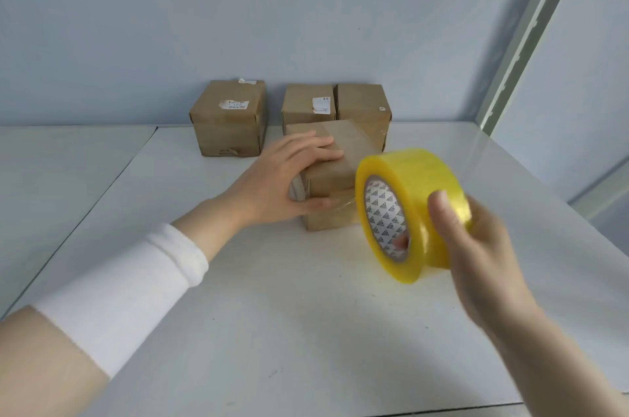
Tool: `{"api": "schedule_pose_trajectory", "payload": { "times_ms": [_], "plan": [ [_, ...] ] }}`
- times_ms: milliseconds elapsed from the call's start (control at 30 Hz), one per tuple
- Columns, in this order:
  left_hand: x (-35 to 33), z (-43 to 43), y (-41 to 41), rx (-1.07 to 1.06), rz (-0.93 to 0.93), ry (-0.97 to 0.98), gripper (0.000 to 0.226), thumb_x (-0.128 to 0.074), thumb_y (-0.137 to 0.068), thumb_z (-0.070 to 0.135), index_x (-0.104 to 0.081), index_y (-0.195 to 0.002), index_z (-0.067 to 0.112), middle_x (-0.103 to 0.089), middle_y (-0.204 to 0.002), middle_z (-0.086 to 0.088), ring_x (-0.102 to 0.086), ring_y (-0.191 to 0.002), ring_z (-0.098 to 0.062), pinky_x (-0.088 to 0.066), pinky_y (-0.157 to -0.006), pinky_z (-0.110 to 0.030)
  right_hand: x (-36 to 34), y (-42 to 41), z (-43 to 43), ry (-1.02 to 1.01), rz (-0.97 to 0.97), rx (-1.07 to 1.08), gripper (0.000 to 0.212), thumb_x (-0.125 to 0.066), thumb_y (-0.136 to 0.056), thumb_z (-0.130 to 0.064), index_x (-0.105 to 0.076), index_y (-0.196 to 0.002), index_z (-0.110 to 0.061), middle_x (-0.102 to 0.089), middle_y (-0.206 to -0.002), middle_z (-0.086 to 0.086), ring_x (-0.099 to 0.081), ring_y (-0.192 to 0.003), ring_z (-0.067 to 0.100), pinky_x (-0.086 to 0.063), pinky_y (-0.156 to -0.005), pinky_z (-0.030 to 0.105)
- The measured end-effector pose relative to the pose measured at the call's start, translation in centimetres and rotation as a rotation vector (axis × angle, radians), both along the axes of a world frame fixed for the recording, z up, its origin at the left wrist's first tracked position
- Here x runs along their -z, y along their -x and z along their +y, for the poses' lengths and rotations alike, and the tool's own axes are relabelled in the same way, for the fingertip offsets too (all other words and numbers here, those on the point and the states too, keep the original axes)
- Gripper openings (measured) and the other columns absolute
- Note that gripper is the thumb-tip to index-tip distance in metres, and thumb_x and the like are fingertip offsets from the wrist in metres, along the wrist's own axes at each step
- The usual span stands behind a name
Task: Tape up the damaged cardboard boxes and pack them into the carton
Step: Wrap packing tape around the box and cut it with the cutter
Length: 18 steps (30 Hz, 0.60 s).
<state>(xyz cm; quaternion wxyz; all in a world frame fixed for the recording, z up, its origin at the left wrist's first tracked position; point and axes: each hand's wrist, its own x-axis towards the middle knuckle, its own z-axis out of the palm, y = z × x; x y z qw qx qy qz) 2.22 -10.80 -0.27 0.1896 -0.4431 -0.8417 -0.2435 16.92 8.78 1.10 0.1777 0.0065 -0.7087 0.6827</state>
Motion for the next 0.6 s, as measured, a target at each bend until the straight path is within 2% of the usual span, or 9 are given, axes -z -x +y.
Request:
{"api": "schedule_pose_trajectory", "payload": {
  "times_ms": [67, 133, 167, 233, 333, 400, 433, 533, 600],
  "plan": [
    [-1.3, 0.1, 0.2, 0.032, -0.106, -0.084, 0.054, -0.067, -0.077, 0.047, -0.053, -0.126, 0.030, -0.051, -0.132, 0.013, -0.045, -0.127, -0.006, -0.032, -0.107, -0.024, -2.6, 0.3, 0.3, -0.002, 0.054, -0.065, 0.055, -0.065, -0.049, -0.080, -0.073, -0.077, -0.033, -0.072, -0.069, -0.005, -0.066, -0.064, 0.010, -0.052, -0.055, 0.028],
    [-3.0, 0.6, 0.2, 0.021, -0.277, -0.212, 0.040, -0.059, -0.076, 0.053, -0.050, -0.115, 0.049, -0.056, -0.113, 0.029, -0.051, -0.108, 0.009, -0.037, -0.092, -0.009, -5.5, 1.4, 0.7, 0.035, 0.094, -0.168, 0.041, -0.066, -0.063, -0.069, -0.075, -0.075, -0.031, -0.074, -0.072, -0.003, -0.069, -0.066, 0.014, -0.051, -0.053, 0.030],
    [-3.8, 0.9, 0.2, -0.002, -0.358, -0.254, 0.035, -0.059, -0.076, 0.053, -0.049, -0.110, 0.053, -0.058, -0.107, 0.030, -0.053, -0.102, 0.011, -0.039, -0.088, -0.009, -6.8, 2.3, 0.9, 0.061, 0.097, -0.195, 0.038, -0.064, -0.071, -0.061, -0.077, -0.073, -0.025, -0.074, -0.074, -0.002, -0.071, -0.070, 0.015, -0.053, -0.056, 0.029],
    [-4.5, 1.5, 1.0, -0.044, -0.475, -0.301, 0.034, -0.060, -0.081, 0.048, -0.049, -0.113, 0.049, -0.059, -0.105, 0.025, -0.055, -0.098, 0.006, -0.042, -0.086, -0.016, -9.0, 4.5, 1.6, 0.092, 0.051, -0.198, 0.039, -0.061, -0.076, -0.051, -0.074, -0.078, -0.014, -0.075, -0.081, 0.001, -0.072, -0.078, 0.018, -0.056, -0.065, 0.031],
    [-5.4, 2.0, 2.9, -0.077, -0.634, -0.377, 0.033, -0.059, -0.088, 0.041, -0.052, -0.118, 0.029, -0.062, -0.110, 0.012, -0.058, -0.102, -0.002, -0.043, -0.087, -0.019, -11.5, 7.5, 1.6, 0.127, -0.009, -0.238, 0.037, -0.061, -0.078, -0.046, -0.066, -0.096, -0.013, -0.075, -0.087, 0.002, -0.071, -0.085, 0.019, -0.057, -0.075, 0.036],
    [-6.0, 2.3, 4.3, -0.082, -0.712, -0.464, 0.018, -0.056, -0.091, 0.037, -0.055, -0.105, 0.025, -0.064, -0.102, 0.010, -0.060, -0.094, -0.001, -0.044, -0.078, -0.009, -12.2, 9.4, 1.3, 0.126, -0.008, -0.310, 0.031, -0.057, -0.086, -0.039, -0.064, -0.098, -0.012, -0.074, -0.086, 0.000, -0.070, -0.083, 0.018, -0.057, -0.078, 0.035],
    [-6.0, 2.5, 4.8, -0.085, -0.749, -0.529, 0.012, -0.055, -0.092, 0.035, -0.056, -0.099, 0.025, -0.065, -0.097, 0.010, -0.062, -0.088, -0.001, -0.046, -0.073, -0.010, -12.3, 10.3, 1.1, 0.108, -0.003, -0.331, 0.030, -0.055, -0.089, -0.037, -0.064, -0.100, -0.010, -0.074, -0.086, 0.000, -0.069, -0.082, 0.017, -0.057, -0.080, 0.035],
    [-5.3, 3.2, 6.4, -0.067, -0.888, -0.755, 0.007, -0.058, -0.091, 0.027, -0.059, -0.092, 0.021, -0.070, -0.083, 0.007, -0.067, -0.075, -0.006, -0.050, -0.068, -0.021, -11.4, 12.7, 0.3, 0.070, 0.041, -0.301, 0.035, -0.053, -0.091, -0.039, -0.063, -0.104, -0.008, -0.074, -0.093, 0.000, -0.069, -0.088, 0.018, -0.057, -0.081, 0.035],
    [-4.9, 3.5, 7.4, -0.040, -0.989, -0.882, 0.005, -0.059, -0.090, 0.023, -0.061, -0.087, 0.019, -0.071, -0.072, 0.007, -0.067, -0.068, -0.008, -0.051, -0.061, -0.021, -9.5, 14.0, 0.0, 0.050, 0.115, -0.279, 0.037, -0.054, -0.088, -0.044, -0.062, -0.106, -0.013, -0.073, -0.100, 0.000, -0.068, -0.099, 0.018, -0.055, -0.086, 0.036]
  ]
}}
